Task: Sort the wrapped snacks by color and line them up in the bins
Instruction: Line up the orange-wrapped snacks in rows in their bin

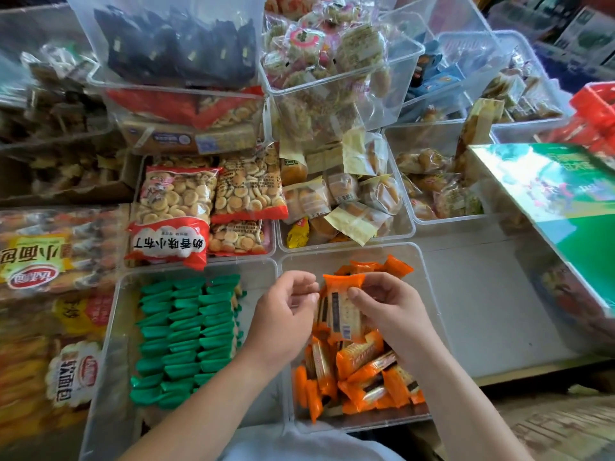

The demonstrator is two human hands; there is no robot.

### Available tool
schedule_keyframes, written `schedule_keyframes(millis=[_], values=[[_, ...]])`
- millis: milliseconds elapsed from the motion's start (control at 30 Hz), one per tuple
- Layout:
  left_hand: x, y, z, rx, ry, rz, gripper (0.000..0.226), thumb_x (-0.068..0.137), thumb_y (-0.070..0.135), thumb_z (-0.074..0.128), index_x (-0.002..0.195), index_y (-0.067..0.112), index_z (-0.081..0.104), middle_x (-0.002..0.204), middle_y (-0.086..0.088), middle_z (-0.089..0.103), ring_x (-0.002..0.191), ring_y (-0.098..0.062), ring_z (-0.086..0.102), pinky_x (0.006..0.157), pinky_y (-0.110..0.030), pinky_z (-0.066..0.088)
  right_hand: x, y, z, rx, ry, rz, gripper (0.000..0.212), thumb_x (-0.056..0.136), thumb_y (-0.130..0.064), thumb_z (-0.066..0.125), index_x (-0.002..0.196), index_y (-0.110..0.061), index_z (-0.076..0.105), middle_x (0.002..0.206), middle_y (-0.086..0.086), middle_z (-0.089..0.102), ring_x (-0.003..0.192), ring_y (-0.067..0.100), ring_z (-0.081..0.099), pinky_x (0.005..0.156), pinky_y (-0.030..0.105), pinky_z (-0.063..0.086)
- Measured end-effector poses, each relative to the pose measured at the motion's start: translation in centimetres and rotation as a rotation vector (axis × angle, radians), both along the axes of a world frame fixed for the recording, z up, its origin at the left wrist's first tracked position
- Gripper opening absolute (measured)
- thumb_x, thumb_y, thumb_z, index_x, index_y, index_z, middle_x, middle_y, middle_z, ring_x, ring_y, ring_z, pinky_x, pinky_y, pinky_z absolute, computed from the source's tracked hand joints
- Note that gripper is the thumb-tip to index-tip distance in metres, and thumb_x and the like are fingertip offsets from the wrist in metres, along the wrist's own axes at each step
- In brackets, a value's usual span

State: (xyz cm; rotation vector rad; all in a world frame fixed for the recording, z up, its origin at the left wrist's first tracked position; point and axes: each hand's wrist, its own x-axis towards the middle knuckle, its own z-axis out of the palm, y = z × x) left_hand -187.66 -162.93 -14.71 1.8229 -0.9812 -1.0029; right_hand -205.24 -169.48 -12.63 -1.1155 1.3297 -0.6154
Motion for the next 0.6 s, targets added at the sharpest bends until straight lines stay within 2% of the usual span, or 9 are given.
schedule_keyframes(millis=[33,100,167,200,300,367,433,500,600], values=[[-0.2,0.2,0.4,0.0,-0.051,-0.053,0.022,0.093,0.024,0.075,0.111,0.036,0.067,0.107,0.018,0.07,0.102,0.003,0.065,0.093,-0.026,0.058,0.1,0.2,0.4,0.015,-0.014,-0.05,0.015,0.09,-0.022,0.081,0.103,-0.019,0.074,0.092,0.002,0.079,0.093,0.023,0.076,0.083,0.042,0.065],[-0.9,0.7,1.1,0.022,-0.104,-0.207,0.04,0.083,0.046,0.083,0.118,0.039,0.066,0.112,0.022,0.065,0.105,0.006,0.061,0.089,-0.017,0.055,0.7,0.7,1.1,0.021,-0.017,-0.137,0.022,0.087,-0.021,0.084,0.103,-0.016,0.07,0.089,0.001,0.078,0.089,0.02,0.077,0.077,0.039,0.066],[-1.7,0.9,1.4,0.062,-0.102,-0.29,0.06,0.075,0.062,0.082,0.128,0.043,0.062,0.116,0.023,0.065,0.106,0.004,0.062,0.089,-0.019,0.055,1.3,1.2,1.4,0.004,0.01,-0.16,0.025,0.086,-0.022,0.085,0.102,-0.014,0.068,0.088,0.002,0.078,0.085,0.018,0.077,0.075,0.041,0.066],[-2.0,1.0,1.5,0.072,-0.103,-0.277,0.059,0.075,0.062,0.082,0.128,0.045,0.061,0.114,0.022,0.067,0.105,0.002,0.064,0.088,-0.022,0.057,1.5,1.5,1.5,-0.004,0.018,-0.147,0.025,0.086,-0.023,0.085,0.101,-0.014,0.067,0.089,0.002,0.078,0.085,0.017,0.077,0.074,0.041,0.066],[-1.9,1.4,1.7,0.04,0.025,-0.145,0.037,0.087,0.034,0.081,0.12,0.043,0.067,0.105,0.021,0.075,0.099,0.002,0.07,0.088,-0.03,0.062,1.7,2.3,1.9,0.029,-0.095,-0.137,0.022,0.093,-0.024,0.079,0.11,-0.016,0.068,0.099,0.004,0.08,0.092,0.019,0.078,0.08,0.042,0.066],[-1.3,1.7,1.8,0.045,0.157,-0.076,0.034,0.091,0.02,0.078,0.119,0.038,0.07,0.106,0.02,0.076,0.101,0.003,0.071,0.094,-0.031,0.061,1.2,2.5,2.0,0.028,-0.141,-0.154,0.021,0.098,-0.022,0.071,0.119,-0.02,0.068,0.104,0.002,0.08,0.097,0.019,0.077,0.085,0.039,0.064],[-0.8,1.7,2.0,0.072,0.289,-0.055,0.033,0.095,0.014,0.075,0.122,0.032,0.072,0.109,0.015,0.078,0.105,-0.003,0.072,0.099,-0.036,0.059,0.6,2.5,2.0,-0.001,-0.097,-0.132,0.02,0.1,-0.022,0.069,0.12,-0.025,0.07,0.104,-0.002,0.08,0.1,0.016,0.076,0.086,0.035,0.062],[-0.8,1.8,2.4,0.07,0.394,-0.066,0.032,0.099,0.008,0.069,0.124,0.028,0.072,0.111,0.01,0.079,0.108,-0.007,0.072,0.101,-0.037,0.058,0.3,2.5,2.2,0.025,-0.128,-0.1,0.019,0.1,-0.02,0.069,0.118,-0.021,0.073,0.103,0.001,0.081,0.099,0.019,0.077,0.084,0.035,0.063],[-1.2,1.9,3.0,0.042,0.436,-0.078,0.036,0.101,0.004,0.065,0.125,0.03,0.071,0.113,0.008,0.078,0.111,-0.009,0.072,0.099,-0.035,0.059,0.1,2.5,2.7,0.043,-0.179,-0.079,0.017,0.098,-0.016,0.07,0.114,-0.015,0.075,0.1,0.007,0.081,0.096,0.025,0.078,0.08,0.04,0.064]])
